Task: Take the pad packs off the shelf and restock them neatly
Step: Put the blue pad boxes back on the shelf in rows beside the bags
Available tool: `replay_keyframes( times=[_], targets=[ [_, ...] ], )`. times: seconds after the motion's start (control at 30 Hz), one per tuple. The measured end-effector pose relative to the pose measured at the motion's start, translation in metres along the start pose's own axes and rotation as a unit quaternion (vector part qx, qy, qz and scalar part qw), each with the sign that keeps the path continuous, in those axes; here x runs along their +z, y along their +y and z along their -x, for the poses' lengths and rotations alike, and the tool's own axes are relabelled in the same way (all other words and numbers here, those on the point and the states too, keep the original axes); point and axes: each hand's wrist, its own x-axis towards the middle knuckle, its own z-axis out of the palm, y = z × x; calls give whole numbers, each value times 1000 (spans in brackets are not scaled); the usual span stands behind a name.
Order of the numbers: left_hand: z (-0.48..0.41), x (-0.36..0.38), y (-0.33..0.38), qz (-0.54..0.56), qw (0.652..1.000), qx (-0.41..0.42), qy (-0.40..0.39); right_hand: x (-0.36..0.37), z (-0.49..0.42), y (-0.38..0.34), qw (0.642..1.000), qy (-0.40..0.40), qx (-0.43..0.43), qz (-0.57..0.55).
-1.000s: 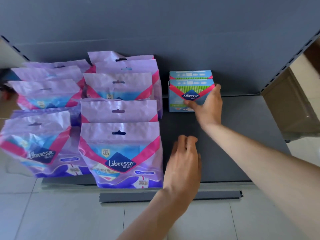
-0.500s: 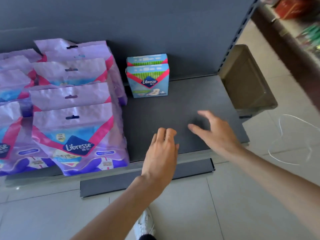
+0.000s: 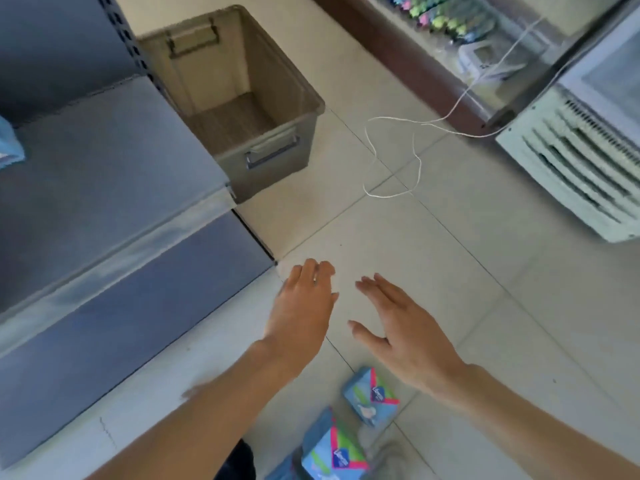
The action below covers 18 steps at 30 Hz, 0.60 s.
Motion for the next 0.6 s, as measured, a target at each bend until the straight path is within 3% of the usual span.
replay_keyframes(
  times=[0.17, 0.23, 0.33, 0.47, 0.53, 0.6],
  targets=[
    [4, 91, 31, 11, 992, -1, -129, 64, 58, 68, 975, -14, 161, -153],
    [5, 130, 35, 77, 978, -55, -184, 96, 76, 90, 924, 21, 256, -283],
    [0, 191, 35, 157, 945, -165, -234, 158, 91, 125, 807, 72, 383, -443],
    [-12, 278, 20, 146, 923, -231, -270, 253, 90, 168, 672, 102, 505, -532],
    [-18, 323, 11, 156, 911, -262, -277, 301, 83, 189, 633, 91, 534, -554],
    [-21, 364, 1, 154, 907, -267, -285, 344, 71, 209, 628, 72, 549, -547]
  ],
)
